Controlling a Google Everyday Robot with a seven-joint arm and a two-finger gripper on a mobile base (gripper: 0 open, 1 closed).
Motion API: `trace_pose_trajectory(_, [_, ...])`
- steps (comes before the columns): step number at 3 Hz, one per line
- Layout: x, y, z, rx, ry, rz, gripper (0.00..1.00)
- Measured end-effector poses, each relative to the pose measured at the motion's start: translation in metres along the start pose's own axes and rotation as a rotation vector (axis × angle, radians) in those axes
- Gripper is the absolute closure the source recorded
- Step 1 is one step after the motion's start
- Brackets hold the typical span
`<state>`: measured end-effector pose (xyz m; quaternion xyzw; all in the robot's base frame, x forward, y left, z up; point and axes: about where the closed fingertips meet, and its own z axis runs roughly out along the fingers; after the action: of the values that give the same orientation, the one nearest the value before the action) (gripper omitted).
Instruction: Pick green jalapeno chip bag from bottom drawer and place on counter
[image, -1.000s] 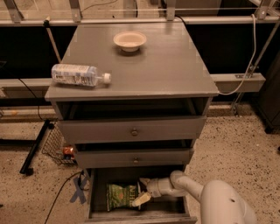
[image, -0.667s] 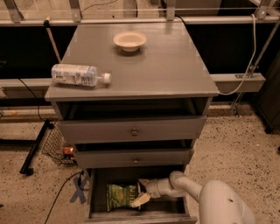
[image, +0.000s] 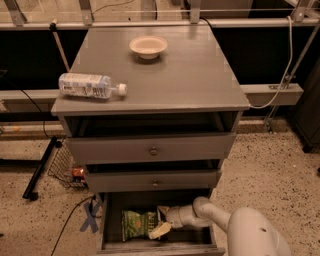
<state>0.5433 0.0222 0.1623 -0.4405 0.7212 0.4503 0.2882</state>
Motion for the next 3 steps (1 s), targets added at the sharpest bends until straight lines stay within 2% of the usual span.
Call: trace_pose_trajectory(3, [0.0075,0.0082,0.0039,-0.011,-0.024,0.03,0.69])
